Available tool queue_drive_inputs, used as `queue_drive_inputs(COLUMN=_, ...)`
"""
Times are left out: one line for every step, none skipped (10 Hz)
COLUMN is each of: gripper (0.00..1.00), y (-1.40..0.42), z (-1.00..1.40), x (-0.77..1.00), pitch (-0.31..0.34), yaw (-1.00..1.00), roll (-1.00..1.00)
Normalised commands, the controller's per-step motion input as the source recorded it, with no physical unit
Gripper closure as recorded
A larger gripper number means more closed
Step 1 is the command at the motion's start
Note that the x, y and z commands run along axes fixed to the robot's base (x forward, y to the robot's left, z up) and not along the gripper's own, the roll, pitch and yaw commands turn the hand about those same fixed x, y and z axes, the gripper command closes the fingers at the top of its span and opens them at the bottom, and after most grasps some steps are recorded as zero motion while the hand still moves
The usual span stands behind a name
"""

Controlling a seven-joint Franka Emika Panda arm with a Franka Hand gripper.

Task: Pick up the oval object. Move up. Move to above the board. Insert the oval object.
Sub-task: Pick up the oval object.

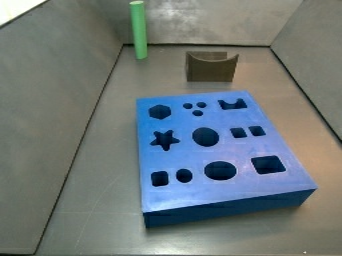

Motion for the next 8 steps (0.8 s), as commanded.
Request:
queue_drive_inputs(gripper=0.00, y=0.00, z=0.00, x=0.00, pitch=0.024, yaw=0.00, roll=0.02)
queue_drive_inputs(gripper=0.00, y=0.00, z=-0.57, x=-0.06, pitch=0.000, yaw=0.00, roll=0.19)
queue_drive_inputs(gripper=0.00, y=-0.01, z=-0.69, x=0.00, pitch=0.000, yaw=0.00, roll=0.19)
queue_drive_inputs(gripper=0.00, y=-0.07, z=-0.74, x=0.00, pitch=0.000, yaw=0.00, roll=0.17)
queue_drive_inputs(gripper=0.00, y=-0.02, z=-0.63, x=0.00, pitch=-0.026, yaw=0.00, roll=0.14)
queue_drive_inputs(gripper=0.00, y=0.00, z=-0.12, x=0.00, pitch=0.000, yaw=0.00, roll=0.00)
queue_drive_inputs(gripper=0.00, y=0.00, z=0.00, x=0.00, pitch=0.000, yaw=0.00, roll=0.01)
queue_drive_inputs(gripper=1.00, y=0.00, z=0.00, x=0.00, pitch=0.000, yaw=0.00, roll=0.00)
